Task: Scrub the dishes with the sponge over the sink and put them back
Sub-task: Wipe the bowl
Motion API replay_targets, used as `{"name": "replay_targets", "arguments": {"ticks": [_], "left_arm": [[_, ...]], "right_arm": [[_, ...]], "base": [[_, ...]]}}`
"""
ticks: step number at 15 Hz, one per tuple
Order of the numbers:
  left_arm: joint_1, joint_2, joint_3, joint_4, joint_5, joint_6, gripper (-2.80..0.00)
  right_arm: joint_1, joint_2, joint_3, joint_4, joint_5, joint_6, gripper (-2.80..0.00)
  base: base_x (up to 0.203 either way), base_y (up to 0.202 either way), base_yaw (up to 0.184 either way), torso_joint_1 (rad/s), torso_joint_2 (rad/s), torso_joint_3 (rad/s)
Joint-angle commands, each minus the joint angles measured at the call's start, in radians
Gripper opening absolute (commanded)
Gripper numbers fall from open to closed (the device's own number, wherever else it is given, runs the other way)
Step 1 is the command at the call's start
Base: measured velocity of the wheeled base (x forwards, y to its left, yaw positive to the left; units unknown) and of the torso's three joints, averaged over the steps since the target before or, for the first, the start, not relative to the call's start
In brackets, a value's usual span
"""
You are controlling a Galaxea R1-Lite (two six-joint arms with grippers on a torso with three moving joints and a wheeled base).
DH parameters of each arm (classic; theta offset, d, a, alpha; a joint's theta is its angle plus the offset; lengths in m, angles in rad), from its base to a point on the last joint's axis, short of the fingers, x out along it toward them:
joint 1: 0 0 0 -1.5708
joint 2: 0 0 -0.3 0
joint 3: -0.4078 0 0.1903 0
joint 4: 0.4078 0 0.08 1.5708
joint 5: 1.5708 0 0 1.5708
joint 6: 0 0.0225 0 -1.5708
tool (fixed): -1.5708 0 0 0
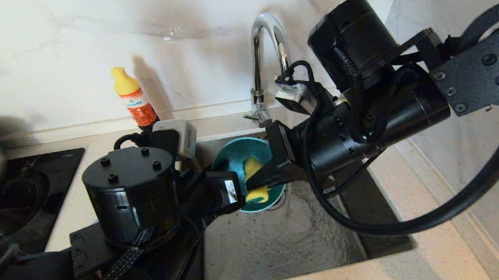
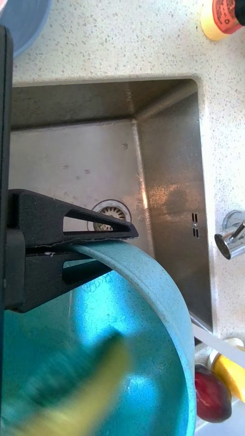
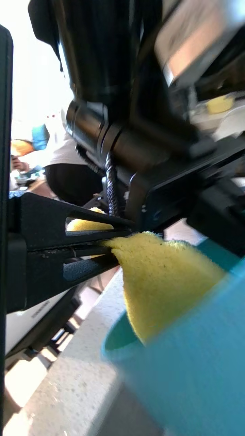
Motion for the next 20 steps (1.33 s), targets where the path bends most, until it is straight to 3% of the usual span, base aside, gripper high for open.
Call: {"name": "replay_targets", "arguments": {"ticks": [1, 6, 20], "left_arm": [[0.0, -0.002, -0.003, -0.005, 0.003, -0.001, -2.8], [0.0, 0.004, 0.002, -0.005, 0.005, -0.004, -2.8], [0.002, -0.002, 0.002, -0.005, -0.002, -0.006, -2.8]], "right_arm": [[0.018, 0.007, 0.024, 0.003, 0.003, 0.004, -2.8], [0.018, -0.035, 0.091, 0.001, 0.0, 0.003, -2.8], [-0.209, -0.178, 0.156, 0.006, 0.024, 0.01, -2.8]], "base": [[0.0, 0.0, 0.0, 0.0, 0.0, 0.0], [0.0, 0.0, 0.0, 0.0, 0.0, 0.0], [0.0, 0.0, 0.0, 0.0, 0.0, 0.0]]}}
